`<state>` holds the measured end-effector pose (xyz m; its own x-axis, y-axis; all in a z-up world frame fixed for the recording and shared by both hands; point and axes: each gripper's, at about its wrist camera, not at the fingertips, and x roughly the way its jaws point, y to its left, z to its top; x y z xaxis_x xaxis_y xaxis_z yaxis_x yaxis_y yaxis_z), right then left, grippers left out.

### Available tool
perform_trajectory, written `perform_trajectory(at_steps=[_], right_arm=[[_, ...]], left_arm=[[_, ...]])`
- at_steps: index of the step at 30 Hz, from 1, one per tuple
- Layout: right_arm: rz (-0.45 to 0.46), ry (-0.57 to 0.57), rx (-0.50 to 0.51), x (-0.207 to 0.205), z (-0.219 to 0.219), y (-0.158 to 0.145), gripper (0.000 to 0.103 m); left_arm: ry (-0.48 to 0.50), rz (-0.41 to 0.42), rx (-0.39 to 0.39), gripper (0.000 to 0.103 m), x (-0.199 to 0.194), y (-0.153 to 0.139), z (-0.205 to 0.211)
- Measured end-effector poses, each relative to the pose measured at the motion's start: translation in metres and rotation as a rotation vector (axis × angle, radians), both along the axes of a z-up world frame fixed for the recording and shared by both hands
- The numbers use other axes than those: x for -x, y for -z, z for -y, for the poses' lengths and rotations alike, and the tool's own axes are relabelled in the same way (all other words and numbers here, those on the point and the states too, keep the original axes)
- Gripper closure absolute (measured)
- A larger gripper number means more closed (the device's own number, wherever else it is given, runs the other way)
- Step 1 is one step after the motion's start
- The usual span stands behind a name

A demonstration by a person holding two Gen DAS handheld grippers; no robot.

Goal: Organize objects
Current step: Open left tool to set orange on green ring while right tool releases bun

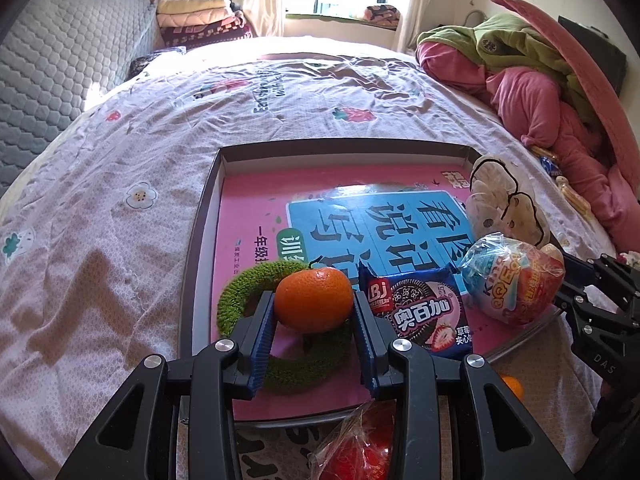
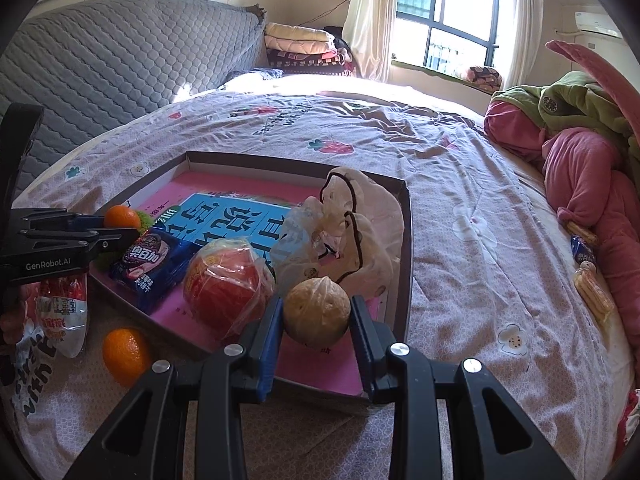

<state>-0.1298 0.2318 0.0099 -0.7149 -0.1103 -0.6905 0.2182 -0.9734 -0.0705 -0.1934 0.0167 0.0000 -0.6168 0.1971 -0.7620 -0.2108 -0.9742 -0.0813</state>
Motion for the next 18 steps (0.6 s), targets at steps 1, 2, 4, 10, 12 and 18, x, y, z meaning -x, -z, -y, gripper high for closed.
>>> perform_trajectory(at_steps=[1, 2, 4, 10, 12, 18], right_arm=[[0.005, -0.003, 0.001, 0.0005, 0.0007, 0.0008, 0.069], [0.003, -0.003, 0.002, 0.0007, 0.0007, 0.0011, 0.069], [0.004, -0.004, 0.004, 0.0014, 0.0006, 0.0013, 0.069], [0.013, -0.006, 0.028, 0.0037, -0.0004, 0.0023, 0.069], [0.017, -0.005, 0.032, 0.0040, -0.0004, 0.0026, 0.069], [0.022, -0.003, 0.037, 0.0039, -0.0009, 0.0021, 0.069]], left_arm=[[-0.001, -0.001, 0.003, 0.064, 0.0000, 0.0000, -0.0006], [-0.001, 0.000, 0.005, 0.064, -0.0001, 0.0001, -0.0010], [0.001, -0.001, 0.008, 0.064, -0.0004, 0.0000, -0.0017], [0.003, -0.001, 0.014, 0.064, -0.0009, 0.0001, -0.0028], [0.003, -0.002, 0.015, 0.064, -0.0014, -0.0003, -0.0033], [0.006, -0.006, 0.011, 0.064, -0.0026, -0.0018, -0.0045]])
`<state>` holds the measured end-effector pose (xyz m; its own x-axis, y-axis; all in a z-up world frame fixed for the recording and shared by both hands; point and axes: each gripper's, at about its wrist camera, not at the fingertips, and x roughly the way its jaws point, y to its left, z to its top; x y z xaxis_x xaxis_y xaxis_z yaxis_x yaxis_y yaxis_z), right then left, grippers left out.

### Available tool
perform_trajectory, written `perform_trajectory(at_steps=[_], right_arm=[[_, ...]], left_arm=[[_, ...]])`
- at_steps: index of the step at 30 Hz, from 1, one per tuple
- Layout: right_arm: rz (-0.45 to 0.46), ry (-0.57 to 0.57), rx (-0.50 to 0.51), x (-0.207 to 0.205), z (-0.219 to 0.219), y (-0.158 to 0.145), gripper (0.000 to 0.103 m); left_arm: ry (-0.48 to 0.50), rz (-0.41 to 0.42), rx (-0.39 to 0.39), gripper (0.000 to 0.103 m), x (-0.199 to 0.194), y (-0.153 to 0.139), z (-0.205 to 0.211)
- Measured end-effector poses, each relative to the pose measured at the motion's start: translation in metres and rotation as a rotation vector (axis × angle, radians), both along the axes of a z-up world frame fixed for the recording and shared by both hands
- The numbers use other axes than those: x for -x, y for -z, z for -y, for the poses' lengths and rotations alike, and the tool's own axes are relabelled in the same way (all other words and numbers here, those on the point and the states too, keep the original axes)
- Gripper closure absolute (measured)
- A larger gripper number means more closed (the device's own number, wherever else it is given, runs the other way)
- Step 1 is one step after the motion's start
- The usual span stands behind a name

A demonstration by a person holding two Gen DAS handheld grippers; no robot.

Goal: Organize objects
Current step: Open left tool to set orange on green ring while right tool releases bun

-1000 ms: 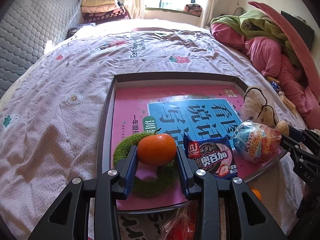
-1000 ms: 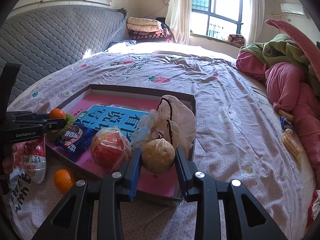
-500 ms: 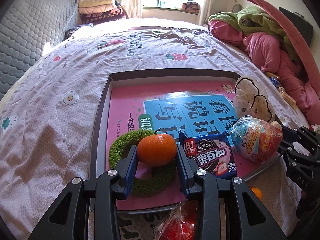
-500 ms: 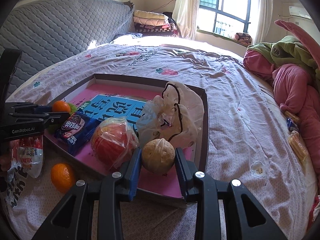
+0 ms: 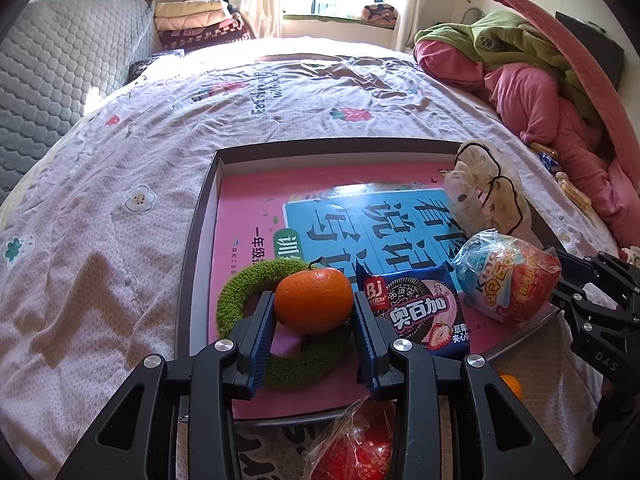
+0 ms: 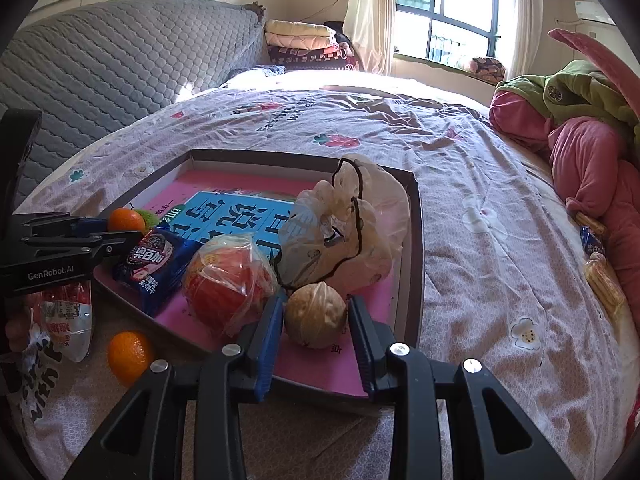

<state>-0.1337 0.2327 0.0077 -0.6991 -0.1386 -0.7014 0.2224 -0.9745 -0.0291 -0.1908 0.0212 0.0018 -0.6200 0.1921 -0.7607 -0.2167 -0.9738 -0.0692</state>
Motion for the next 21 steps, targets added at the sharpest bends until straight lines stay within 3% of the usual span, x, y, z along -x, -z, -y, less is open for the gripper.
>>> perform_trajectory(at_steps=[21], right_arm=[[-0.029, 0.039, 0.013, -0.008, -0.011, -0.010, 0.063]], left_arm=[[-0.037, -0.026, -0.019, 0.059, 0.000, -0.008, 0.010]])
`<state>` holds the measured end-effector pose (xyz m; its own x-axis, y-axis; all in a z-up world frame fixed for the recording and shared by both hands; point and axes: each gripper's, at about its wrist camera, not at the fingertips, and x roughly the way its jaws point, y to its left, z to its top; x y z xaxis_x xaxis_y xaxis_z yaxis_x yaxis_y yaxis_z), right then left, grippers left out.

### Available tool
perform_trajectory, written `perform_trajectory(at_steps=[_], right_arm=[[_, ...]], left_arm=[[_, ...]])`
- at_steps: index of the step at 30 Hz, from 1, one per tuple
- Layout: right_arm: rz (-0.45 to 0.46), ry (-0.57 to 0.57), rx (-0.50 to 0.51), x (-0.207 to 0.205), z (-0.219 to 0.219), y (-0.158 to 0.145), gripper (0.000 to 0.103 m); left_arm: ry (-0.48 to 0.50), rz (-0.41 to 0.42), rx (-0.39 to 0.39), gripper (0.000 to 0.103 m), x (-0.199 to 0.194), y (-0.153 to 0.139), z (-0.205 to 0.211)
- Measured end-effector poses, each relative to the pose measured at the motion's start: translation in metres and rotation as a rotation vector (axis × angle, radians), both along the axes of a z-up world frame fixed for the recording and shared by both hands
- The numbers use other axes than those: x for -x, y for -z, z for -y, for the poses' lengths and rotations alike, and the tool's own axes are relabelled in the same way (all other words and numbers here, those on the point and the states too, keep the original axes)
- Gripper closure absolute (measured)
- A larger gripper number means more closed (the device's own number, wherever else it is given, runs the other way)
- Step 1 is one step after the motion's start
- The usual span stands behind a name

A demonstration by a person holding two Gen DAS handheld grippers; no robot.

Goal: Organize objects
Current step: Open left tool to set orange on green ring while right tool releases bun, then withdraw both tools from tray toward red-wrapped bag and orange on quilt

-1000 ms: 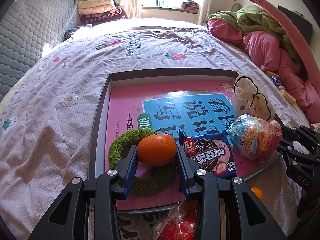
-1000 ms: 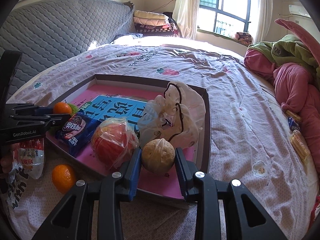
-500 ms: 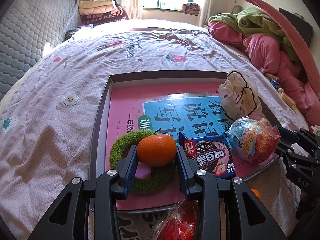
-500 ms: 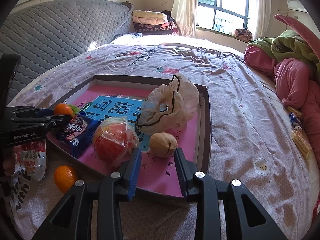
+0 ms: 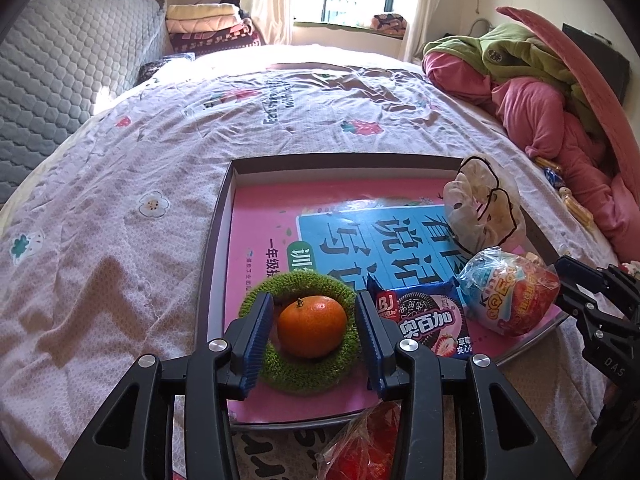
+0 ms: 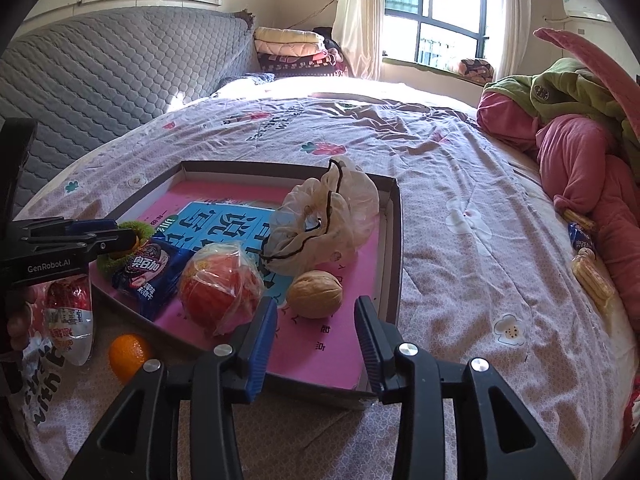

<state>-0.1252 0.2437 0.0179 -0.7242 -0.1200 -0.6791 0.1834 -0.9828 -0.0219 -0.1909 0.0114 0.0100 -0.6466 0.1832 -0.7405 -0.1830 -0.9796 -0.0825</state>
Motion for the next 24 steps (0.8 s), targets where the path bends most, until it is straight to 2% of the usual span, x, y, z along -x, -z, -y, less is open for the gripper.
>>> perform_trajectory(at_steps=[12, 18, 24], right_arm=[[-0.022, 0.000, 0.024, -0.003, -0.001, -0.006, 0.058], [-0.030, -0.002, 0.022, -0.005, 0.000, -0.009, 0.058], [-0.038, 0.005, 0.022, -0.007, -0.002, -0.010, 0.053]], left_arm=[[-0.004, -0.014, -0.004, 0.058, -0.006, -0.008, 0.000], [-0.004, -0.017, -0.007, 0.054, -0.008, -0.011, -0.002], [-0.008, -0.018, -0.001, 0.049, -0.010, -0.012, -0.001]])
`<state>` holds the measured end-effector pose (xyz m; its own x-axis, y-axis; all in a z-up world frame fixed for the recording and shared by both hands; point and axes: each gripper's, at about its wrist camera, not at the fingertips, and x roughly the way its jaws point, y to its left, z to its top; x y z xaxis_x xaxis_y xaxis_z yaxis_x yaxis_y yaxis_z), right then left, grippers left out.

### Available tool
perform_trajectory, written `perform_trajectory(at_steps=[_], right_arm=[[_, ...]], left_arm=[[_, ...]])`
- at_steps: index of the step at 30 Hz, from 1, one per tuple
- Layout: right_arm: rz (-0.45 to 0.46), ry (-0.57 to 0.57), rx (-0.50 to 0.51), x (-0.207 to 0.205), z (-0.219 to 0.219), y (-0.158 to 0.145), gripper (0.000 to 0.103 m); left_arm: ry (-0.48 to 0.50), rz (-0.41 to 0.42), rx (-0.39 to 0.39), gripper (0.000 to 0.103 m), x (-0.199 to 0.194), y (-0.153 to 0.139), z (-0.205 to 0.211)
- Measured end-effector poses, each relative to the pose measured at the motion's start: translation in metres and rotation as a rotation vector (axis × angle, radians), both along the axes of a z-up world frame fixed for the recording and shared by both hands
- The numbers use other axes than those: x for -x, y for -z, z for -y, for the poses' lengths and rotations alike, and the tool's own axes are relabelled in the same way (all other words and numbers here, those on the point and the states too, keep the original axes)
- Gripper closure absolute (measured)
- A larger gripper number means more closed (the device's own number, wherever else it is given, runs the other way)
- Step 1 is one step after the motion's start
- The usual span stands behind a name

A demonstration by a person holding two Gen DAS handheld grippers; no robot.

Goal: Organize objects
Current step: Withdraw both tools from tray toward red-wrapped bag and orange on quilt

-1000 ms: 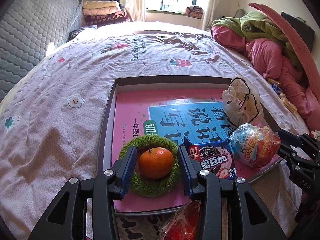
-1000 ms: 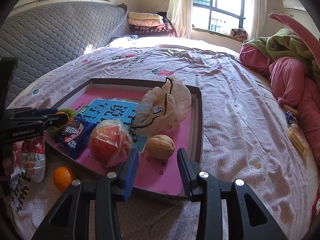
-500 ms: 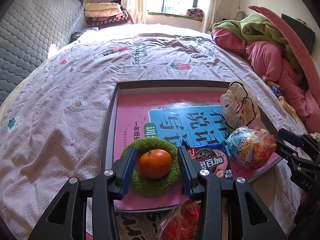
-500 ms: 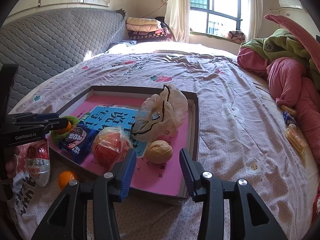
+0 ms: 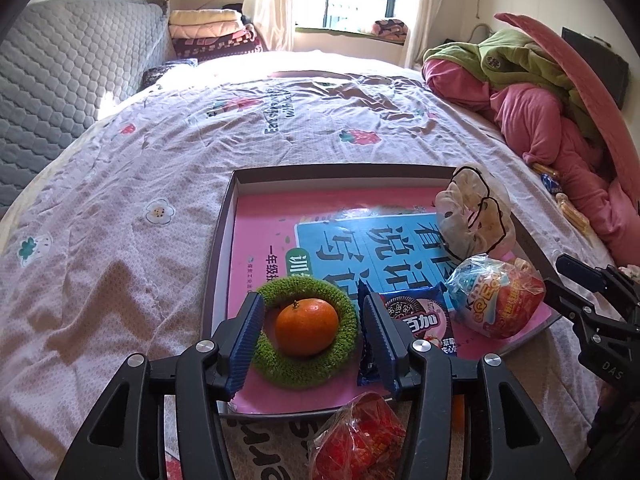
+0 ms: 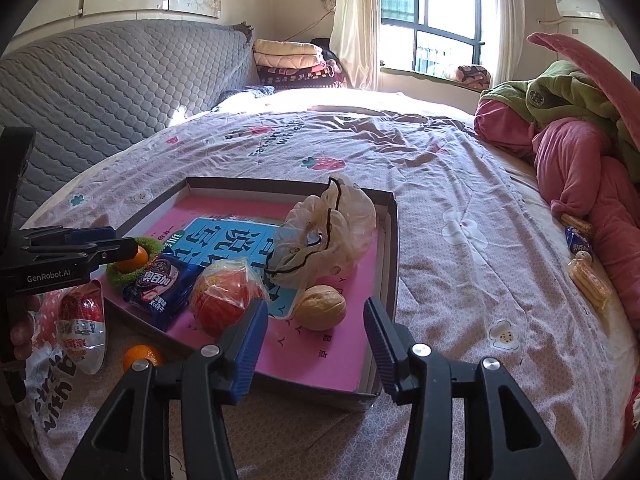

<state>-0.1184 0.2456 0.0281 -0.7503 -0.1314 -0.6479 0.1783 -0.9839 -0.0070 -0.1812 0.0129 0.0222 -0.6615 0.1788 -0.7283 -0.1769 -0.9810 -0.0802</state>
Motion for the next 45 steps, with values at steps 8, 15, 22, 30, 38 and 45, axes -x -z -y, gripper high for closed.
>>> perform_trajectory(at_steps=[8, 15, 22, 30, 38, 45], right_arm=[[-0.012, 0.000, 0.005, 0.000, 0.001, -0.001, 0.048], [-0.024, -0.004, 0.005, -0.003, 0.003, -0.003, 0.044], [-0.046, -0.001, 0.005, -0.005, 0.003, -0.007, 0.038], [-0.080, -0.006, 0.011, -0.010, 0.003, -0.013, 0.036], [-0.103, -0.036, 0.013, -0.016, 0.012, -0.019, 0.034], [-0.143, -0.051, 0.036, -0.024, 0.014, -0.029, 0.031]], left_arm=[[-0.013, -0.002, -0.005, 0.040, -0.001, -0.003, 0.004], [-0.023, -0.016, -0.009, 0.034, -0.004, -0.009, 0.006], [-0.022, -0.038, -0.006, 0.029, -0.009, -0.015, 0.005], [-0.044, -0.062, -0.018, 0.028, -0.019, -0.021, 0.011], [-0.066, -0.083, -0.014, 0.027, -0.033, -0.024, 0.011], [-0.060, -0.103, -0.018, 0.025, -0.046, -0.032, 0.003]])
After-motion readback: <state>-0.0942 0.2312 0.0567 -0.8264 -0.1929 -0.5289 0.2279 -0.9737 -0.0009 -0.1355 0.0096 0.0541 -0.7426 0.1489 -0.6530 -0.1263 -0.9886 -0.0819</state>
